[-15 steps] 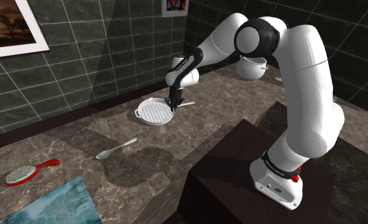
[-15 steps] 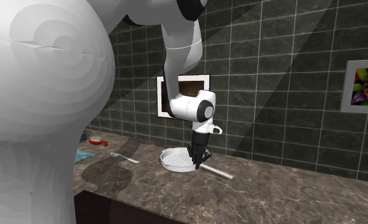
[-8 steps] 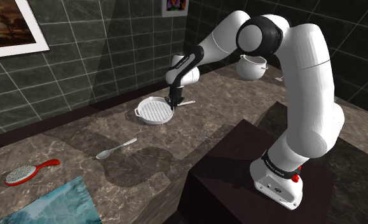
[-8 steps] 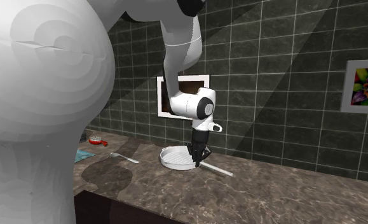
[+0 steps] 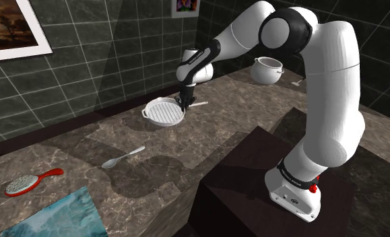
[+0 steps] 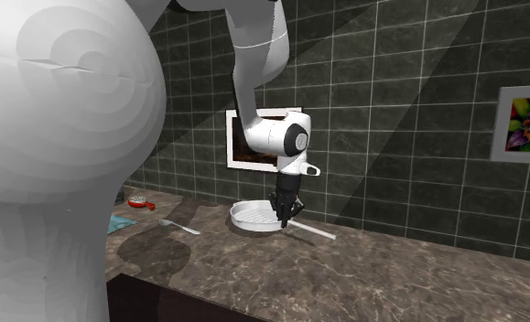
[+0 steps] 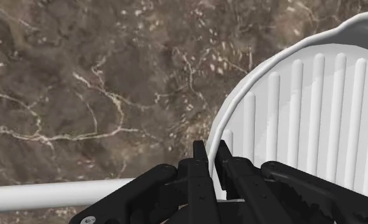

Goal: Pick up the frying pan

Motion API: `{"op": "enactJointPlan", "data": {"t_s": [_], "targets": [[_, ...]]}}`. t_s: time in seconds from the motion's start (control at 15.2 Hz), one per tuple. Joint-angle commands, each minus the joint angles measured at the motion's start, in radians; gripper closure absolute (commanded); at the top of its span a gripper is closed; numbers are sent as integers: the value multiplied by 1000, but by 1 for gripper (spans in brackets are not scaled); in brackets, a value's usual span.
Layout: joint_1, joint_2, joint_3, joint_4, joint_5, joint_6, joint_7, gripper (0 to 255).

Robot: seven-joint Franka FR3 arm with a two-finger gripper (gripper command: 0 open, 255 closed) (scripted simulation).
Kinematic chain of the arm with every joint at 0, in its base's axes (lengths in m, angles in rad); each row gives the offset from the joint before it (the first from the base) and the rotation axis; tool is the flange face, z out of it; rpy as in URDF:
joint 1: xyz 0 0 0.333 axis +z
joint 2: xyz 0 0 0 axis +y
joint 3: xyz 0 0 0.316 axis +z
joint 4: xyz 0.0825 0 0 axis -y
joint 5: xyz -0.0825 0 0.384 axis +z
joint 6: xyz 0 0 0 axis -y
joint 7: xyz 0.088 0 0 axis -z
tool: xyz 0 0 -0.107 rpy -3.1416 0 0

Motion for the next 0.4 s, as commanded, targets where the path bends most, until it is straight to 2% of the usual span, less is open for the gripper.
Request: {"op": "enactJointPlan", "data": {"t_s": [0.0,0.33], "targets": [[0,-21,-1,-2,-1,-19,2,255],[0,-54,-2,-7,-4,-47,7,255]]}}
